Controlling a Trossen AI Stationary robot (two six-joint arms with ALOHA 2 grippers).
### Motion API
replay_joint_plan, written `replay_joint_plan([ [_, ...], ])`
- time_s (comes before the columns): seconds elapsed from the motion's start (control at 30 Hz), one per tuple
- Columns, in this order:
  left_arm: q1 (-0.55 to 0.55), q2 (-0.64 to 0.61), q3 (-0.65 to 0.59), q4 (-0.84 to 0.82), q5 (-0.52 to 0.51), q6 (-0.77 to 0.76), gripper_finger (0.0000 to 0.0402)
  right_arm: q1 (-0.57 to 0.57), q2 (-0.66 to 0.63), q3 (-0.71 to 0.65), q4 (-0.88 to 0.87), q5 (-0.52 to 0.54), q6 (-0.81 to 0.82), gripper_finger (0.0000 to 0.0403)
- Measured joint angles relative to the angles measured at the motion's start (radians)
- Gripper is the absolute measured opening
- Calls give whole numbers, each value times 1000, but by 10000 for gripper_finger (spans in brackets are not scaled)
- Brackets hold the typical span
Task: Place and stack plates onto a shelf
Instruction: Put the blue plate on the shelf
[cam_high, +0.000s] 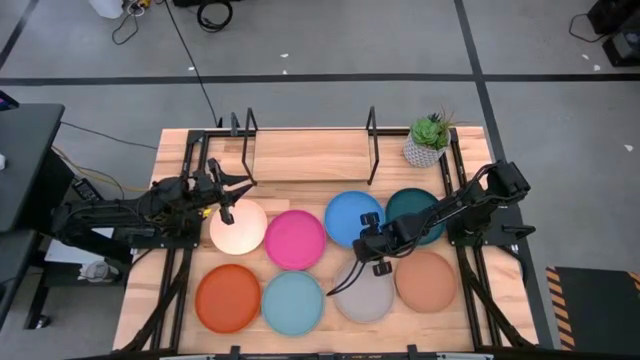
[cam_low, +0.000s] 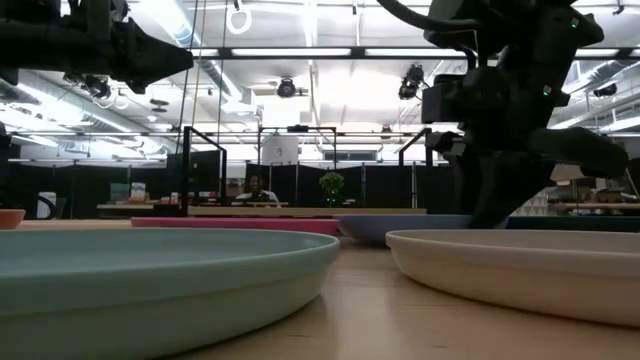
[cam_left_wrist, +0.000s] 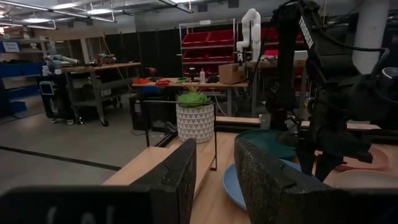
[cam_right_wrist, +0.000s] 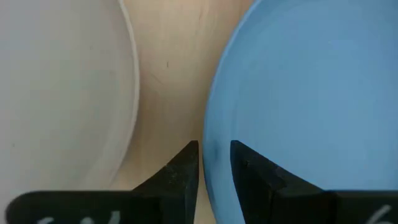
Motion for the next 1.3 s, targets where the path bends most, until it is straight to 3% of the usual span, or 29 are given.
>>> replay_joint_plan([
  [0.37, -1, 0, 0, 100, 115, -68, 117, -1, -3, 1, 16, -67, -48, 22],
  [0.53, 0, 0, 0, 111, 118, -66, 117, -1, -8, 12, -2, -83, -64, 16],
  [0.67, 0, -1, 1, 202, 250, -41, 117, 9, -10, 98, -78, -108, -49, 19],
  [0.8, -1, -1, -10, 166, 396, 19, 117, 15, -11, 211, -147, -120, -68, 18],
  [0.97, 0, 0, -19, -25, 314, -77, 117, 8, -11, 331, -239, -105, -96, 18],
  [1.1, 0, -1, -19, -30, 247, -128, 117, 1, -12, 386, -313, -54, -165, 18],
  [1.3, 0, 1, -19, -44, 35, -148, 117, -98, -12, 351, -242, -21, -316, 18],
])
